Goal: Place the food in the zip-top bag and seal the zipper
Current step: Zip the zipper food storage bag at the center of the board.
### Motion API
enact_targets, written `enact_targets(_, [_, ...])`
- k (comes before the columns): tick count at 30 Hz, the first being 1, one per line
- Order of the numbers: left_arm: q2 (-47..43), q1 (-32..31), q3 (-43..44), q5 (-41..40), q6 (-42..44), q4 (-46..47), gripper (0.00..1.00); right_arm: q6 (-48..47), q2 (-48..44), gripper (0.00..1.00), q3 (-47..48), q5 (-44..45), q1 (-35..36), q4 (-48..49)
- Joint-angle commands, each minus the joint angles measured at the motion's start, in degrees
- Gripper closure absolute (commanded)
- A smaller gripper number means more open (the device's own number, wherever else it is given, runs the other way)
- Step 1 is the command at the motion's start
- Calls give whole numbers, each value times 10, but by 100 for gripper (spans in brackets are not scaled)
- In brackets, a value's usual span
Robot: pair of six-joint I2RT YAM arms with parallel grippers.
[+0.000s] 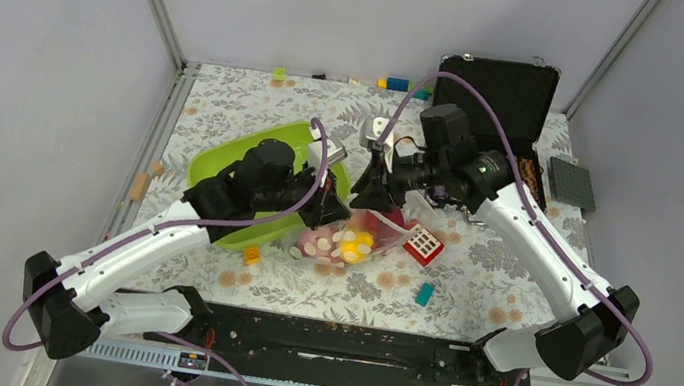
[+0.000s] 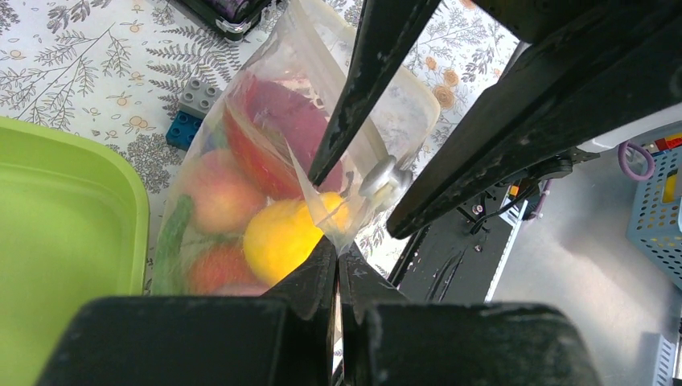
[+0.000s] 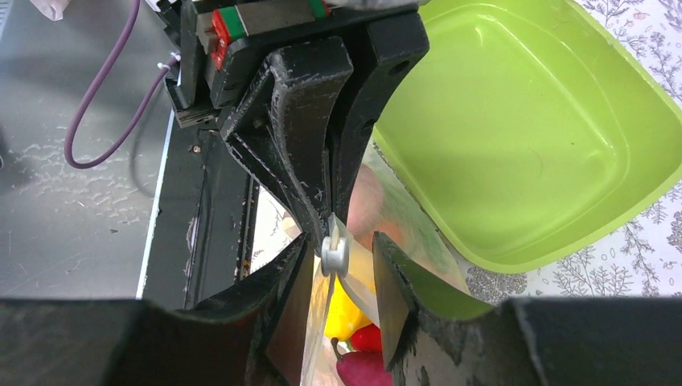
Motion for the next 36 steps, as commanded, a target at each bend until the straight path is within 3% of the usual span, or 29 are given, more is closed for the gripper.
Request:
enact_targets(1, [-13, -5, 18, -7, 4, 19, 100, 2, 8, 63, 20, -14, 14, 5])
enact_targets(5, [-16, -5, 16, -12, 5, 19, 100, -4, 7, 90, 20, -13, 15, -2])
enact_targets(8, [-25, -6, 12, -10, 7, 22, 100, -7, 4, 100, 23, -12, 16, -13])
enact_targets(11, [-40, -6, -1, -10, 17, 37, 68, -9, 0, 100, 28, -16, 16, -21])
enact_targets(13, [-46, -6, -13, -6, 41, 52, 53, -11, -3, 100, 31, -33, 16, -25])
enact_targets(16, [-37, -5, -25, -7, 98, 60, 43, -18, -7, 100, 36, -70, 17, -37])
enact_targets(20, [-5, -5, -5, 27, 140, 47, 43, -12, -10, 100, 40, -74, 23, -40])
enact_targets(25, [14, -5, -17, 73, 143, 102, 47, 0, -14, 100, 37, -68, 28, -31])
enact_targets(29, [12, -3, -37, 98, 128, 166, 64, 9, -10, 100, 40, -71, 29, -30])
enact_targets(34, [6, 2, -55, 108, 108, 210, 74, 11, -8, 100, 41, -63, 30, -32])
enact_targets(36, [5, 2, -56, 114, 106, 214, 87, 11, -6, 100, 43, -57, 30, -37])
